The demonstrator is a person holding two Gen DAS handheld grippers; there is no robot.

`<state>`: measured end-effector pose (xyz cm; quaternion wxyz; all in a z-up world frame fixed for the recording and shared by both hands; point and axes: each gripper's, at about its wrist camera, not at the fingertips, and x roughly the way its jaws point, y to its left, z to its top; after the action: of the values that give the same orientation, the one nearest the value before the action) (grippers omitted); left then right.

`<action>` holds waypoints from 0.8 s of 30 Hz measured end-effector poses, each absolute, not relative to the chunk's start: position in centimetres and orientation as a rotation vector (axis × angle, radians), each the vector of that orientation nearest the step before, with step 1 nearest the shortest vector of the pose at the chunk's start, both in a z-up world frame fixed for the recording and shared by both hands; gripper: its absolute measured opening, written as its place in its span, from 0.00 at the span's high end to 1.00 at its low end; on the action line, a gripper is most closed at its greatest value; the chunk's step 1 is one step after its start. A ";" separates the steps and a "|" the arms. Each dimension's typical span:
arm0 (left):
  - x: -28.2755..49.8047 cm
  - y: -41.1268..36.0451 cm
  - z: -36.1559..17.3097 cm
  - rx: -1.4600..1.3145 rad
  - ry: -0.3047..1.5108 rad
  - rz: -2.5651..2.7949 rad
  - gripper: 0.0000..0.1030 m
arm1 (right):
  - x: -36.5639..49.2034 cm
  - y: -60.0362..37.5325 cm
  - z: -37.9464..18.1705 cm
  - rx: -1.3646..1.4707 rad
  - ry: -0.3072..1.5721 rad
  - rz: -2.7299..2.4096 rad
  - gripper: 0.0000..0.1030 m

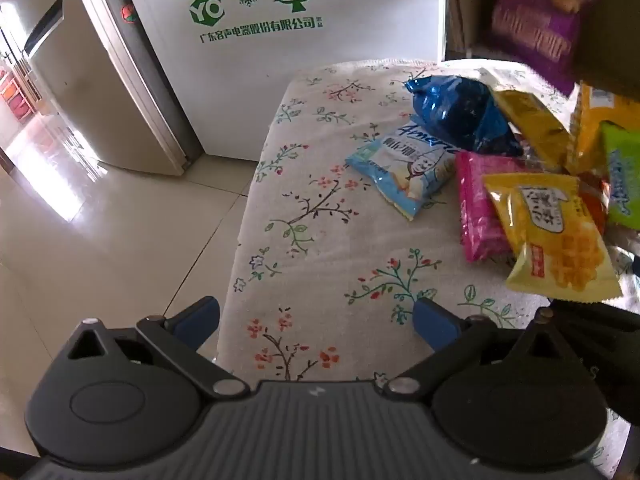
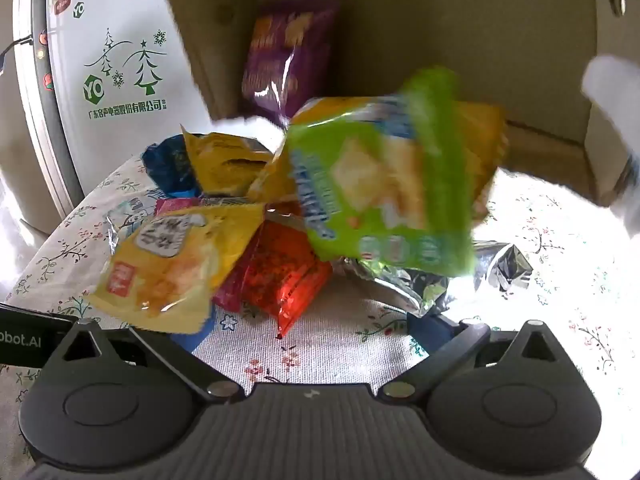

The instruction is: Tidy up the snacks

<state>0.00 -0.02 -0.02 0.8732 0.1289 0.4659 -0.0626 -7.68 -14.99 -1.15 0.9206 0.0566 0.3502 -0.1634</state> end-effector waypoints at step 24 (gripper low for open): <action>-1.1 1.5 2.1 0.219 0.933 -0.087 0.01 | -7.7 -14.8 -1.4 0.114 0.719 -0.337 0.00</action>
<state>-1.14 1.54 2.14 0.8865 0.1051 0.4486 -0.0420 -7.69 -14.75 -1.36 0.9207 0.0553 0.3500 -0.1638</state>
